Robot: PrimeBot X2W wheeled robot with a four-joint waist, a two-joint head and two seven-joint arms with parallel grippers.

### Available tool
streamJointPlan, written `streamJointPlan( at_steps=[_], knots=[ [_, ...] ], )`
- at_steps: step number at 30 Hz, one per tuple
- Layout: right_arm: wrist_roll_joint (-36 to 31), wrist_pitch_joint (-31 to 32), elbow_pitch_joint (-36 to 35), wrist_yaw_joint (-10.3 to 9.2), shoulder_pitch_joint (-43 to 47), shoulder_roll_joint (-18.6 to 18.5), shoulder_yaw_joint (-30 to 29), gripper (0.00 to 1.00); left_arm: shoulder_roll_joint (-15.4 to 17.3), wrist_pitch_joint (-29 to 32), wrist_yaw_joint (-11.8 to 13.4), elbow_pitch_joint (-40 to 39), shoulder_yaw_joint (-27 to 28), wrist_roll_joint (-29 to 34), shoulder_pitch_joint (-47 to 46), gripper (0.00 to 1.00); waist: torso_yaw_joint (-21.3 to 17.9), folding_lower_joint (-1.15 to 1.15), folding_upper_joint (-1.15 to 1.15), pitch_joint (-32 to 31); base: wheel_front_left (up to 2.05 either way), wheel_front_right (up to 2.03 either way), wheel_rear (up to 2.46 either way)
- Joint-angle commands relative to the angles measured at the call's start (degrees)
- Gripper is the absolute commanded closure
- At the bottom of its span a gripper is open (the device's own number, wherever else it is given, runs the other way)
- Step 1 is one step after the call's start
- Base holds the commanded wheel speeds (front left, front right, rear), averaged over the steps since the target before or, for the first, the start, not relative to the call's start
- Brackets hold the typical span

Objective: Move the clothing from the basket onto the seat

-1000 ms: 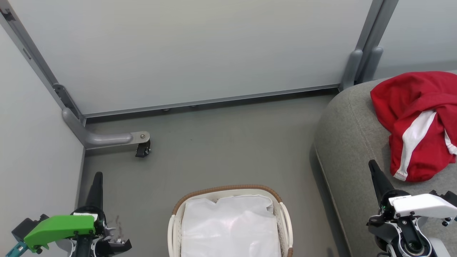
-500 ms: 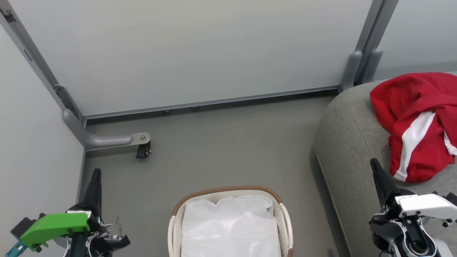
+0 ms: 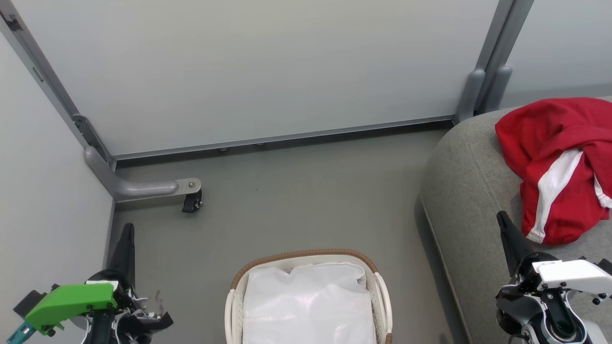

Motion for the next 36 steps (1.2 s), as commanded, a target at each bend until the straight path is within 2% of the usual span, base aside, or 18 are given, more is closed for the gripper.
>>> streamJointPlan(
  at_steps=[1,36],
  knots=[
    [0.19,0.19,-0.18,-0.04,0.60,-0.36,-0.13,1.00,-0.11,0.16,-0.19,0.01,0.16,0.01,-0.72,1.00,0.00,0.00,0.00,0.00,0.00,0.00,0.00],
    [0.20,0.18,-0.17,-0.03,0.60,-0.36,-0.12,1.00,-0.45,0.59,-0.19,0.02,0.77,0.59,-0.70,1.00,0.00,0.00,0.00,0.00,0.00,0.00,0.00]
  ],
)
